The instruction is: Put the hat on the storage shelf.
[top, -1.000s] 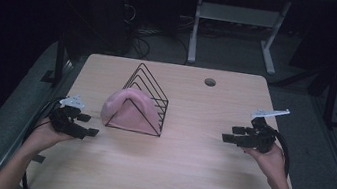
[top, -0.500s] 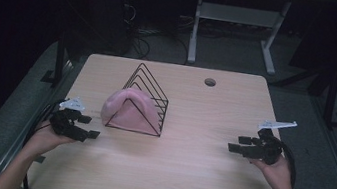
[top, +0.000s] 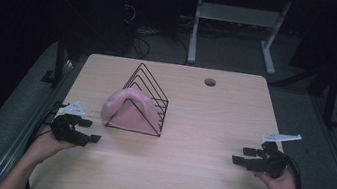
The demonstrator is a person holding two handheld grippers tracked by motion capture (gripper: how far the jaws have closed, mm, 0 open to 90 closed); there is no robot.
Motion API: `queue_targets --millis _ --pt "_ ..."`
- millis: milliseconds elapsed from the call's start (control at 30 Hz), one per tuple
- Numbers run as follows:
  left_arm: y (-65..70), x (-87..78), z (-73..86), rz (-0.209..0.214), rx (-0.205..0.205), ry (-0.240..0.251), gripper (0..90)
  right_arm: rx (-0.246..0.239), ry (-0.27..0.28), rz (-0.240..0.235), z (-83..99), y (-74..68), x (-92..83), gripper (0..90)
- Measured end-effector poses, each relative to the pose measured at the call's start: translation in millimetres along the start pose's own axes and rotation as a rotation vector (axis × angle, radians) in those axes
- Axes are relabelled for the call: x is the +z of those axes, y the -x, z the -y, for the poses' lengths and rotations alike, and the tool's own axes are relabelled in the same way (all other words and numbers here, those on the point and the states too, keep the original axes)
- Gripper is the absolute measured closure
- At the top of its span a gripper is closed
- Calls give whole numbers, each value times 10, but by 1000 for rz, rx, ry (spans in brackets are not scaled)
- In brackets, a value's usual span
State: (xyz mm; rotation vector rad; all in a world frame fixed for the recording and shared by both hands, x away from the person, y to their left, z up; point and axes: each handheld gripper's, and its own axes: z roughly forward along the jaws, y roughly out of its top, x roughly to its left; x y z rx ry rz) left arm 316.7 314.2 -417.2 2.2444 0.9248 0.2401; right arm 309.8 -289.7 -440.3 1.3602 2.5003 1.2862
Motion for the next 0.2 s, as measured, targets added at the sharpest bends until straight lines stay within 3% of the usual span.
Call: queue_targets --millis 200 --pt "102 -20 72 -24 -12 43 275 -28 3 20 138 -168 -20 265"
